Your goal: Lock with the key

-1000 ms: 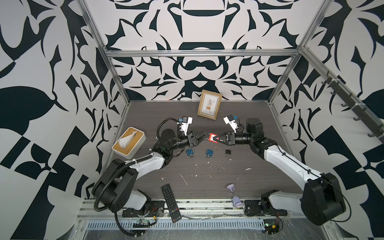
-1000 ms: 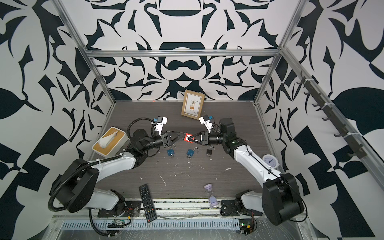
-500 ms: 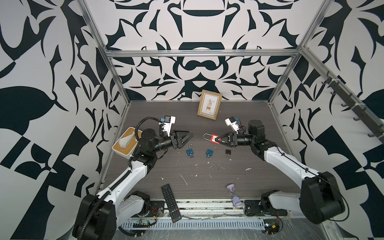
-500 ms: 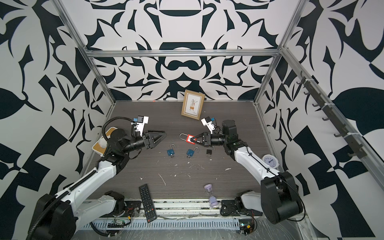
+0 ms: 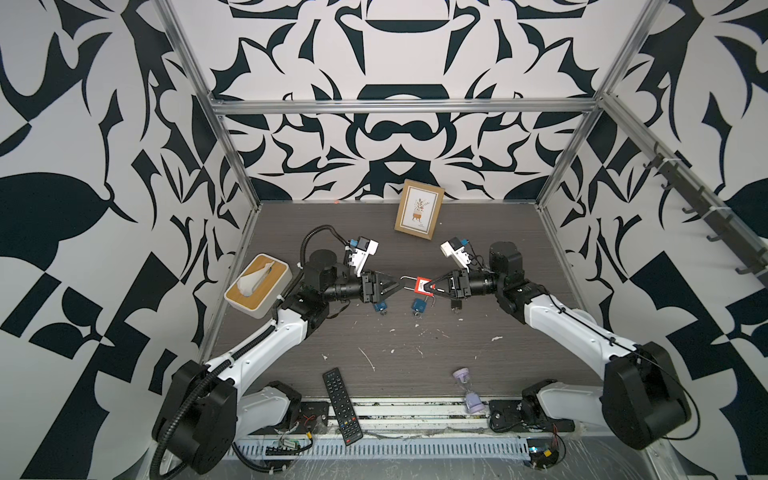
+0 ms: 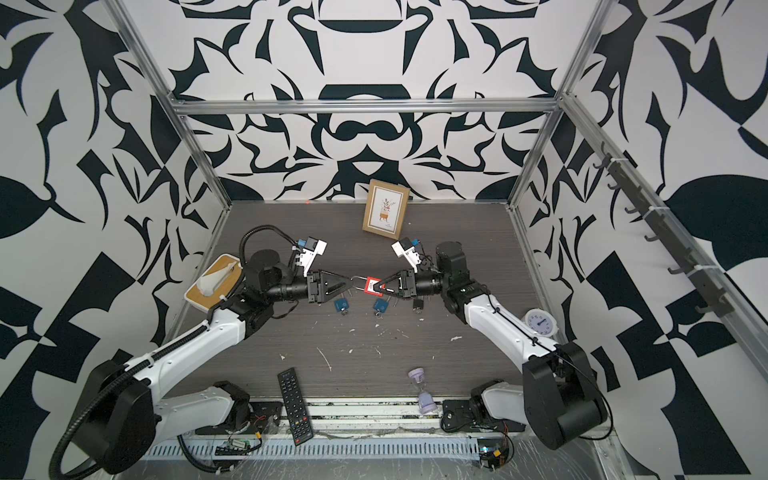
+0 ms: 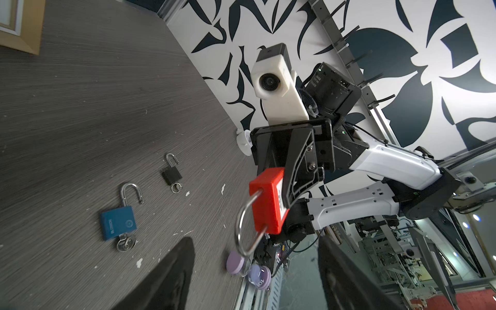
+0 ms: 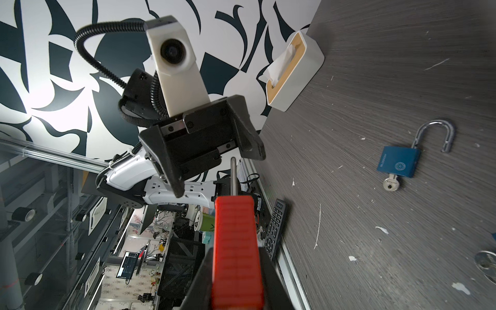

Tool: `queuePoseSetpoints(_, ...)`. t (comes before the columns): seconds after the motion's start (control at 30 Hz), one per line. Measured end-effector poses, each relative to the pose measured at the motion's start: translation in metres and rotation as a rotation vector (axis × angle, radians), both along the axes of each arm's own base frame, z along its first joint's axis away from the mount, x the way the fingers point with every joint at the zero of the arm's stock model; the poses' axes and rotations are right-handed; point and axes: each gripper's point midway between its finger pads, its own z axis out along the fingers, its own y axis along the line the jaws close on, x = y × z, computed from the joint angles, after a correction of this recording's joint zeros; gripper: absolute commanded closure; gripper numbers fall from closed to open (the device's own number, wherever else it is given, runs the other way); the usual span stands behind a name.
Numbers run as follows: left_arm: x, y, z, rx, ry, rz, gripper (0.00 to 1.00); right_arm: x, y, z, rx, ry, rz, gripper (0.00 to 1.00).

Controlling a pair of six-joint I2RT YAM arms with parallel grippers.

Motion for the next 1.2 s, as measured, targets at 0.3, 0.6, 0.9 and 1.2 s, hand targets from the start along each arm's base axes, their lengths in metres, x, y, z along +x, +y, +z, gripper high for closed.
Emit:
queuePoseSetpoints(0.3, -0.012, -0.035, -0.02, 0.018, 0.059, -0.108, 0.47, -0.004, 0.005, 0.0, 0.003, -0.018, 0.02, 1.0)
queuePoseSetpoints(0.6, -0.015, -0.039, -0.013, 0.002, 0.046, -0.119, 0.55, -0.004, 0.005, 0.001, 0.006, -0.029, 0.022, 1.0)
queuePoseSetpoints(0.9, -0.013, -0.041, -0.006, -0.032, 0.043, -0.128, 0.61, -0.005, 0.005, 0.001, 0.005, -0.053, 0.027, 1.0)
queuePoseSetpoints(1.2, -0.016, -0.044, -0.009, -0.044, 0.068, -0.165, 0.73, -0.005, 0.004, -0.001, 0.001, -0.065, 0.026, 1.0)
